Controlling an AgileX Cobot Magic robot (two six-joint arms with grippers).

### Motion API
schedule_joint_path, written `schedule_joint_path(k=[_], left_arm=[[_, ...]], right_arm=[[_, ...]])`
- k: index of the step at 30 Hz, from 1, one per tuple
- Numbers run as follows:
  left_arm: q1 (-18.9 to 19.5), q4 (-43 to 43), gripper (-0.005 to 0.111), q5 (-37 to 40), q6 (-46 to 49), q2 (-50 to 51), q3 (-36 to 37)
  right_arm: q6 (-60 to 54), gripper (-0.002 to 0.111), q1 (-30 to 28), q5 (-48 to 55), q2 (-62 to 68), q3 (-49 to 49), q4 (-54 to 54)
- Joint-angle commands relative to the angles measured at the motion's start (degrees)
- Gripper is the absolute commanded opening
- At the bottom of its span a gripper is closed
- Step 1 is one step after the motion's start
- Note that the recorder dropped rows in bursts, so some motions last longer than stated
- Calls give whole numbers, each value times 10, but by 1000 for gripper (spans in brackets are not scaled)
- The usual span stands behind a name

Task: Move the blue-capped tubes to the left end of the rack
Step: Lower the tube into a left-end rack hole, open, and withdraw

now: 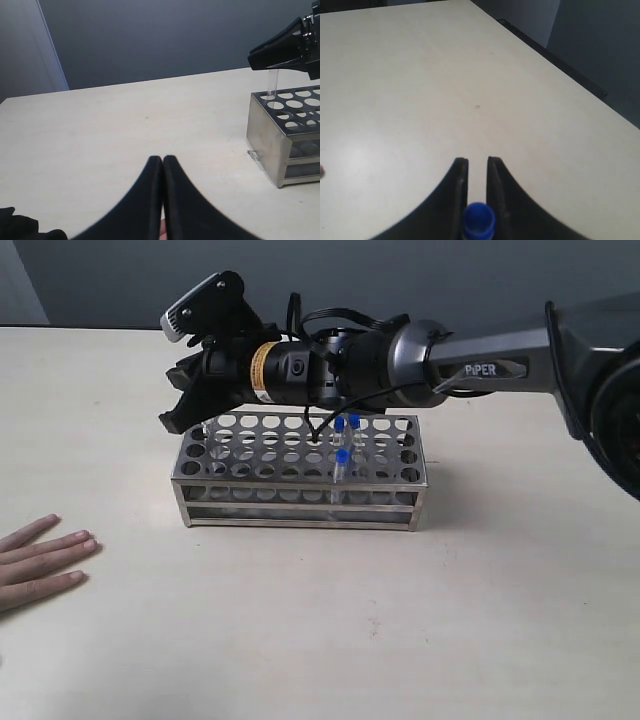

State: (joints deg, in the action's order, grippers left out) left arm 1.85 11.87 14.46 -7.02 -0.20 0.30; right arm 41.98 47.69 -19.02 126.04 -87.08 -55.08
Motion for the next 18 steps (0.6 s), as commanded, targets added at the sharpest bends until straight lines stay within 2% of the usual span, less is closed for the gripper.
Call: schedule_joint_path(k=[1, 4, 6, 7, 8, 9, 10, 13, 15, 17, 18], left_arm=[[-2, -3, 1, -4, 0, 2, -3], [-2, -3, 1, -4, 0, 2, -3], [-2, -3, 1, -4, 0, 2, -3], [-2, -3, 1, -4, 0, 2, -3], [-2, -3, 1, -4, 0, 2, -3], [-2, -3, 1, -4, 0, 2, -3], [-2, -3, 1, -4, 0, 2, -3], [-2, -3, 1, -4, 0, 2, -3], [-2, -3, 1, -4, 0, 2, -3], [-2, -3, 1, -4, 0, 2, -3], [-2, -3, 1, -4, 0, 2, -3]], right_arm=[[4, 1, -3, 20, 6, 0, 7], [9, 1, -3, 20, 6, 0, 7], [15, 5, -3, 18, 6, 0, 1], [15, 17, -3, 18, 6, 0, 1], [15, 25, -3, 18, 6, 0, 1], [16, 40, -3, 18, 6, 0, 1], [16, 46, -3, 20, 6, 0, 1], [17, 47, -3, 33, -3, 0, 2], [32, 45, -3, 105, -38, 0, 2], [42, 38, -3, 223, -90, 0, 4], [42, 30, -10, 272, -125, 0, 4]])
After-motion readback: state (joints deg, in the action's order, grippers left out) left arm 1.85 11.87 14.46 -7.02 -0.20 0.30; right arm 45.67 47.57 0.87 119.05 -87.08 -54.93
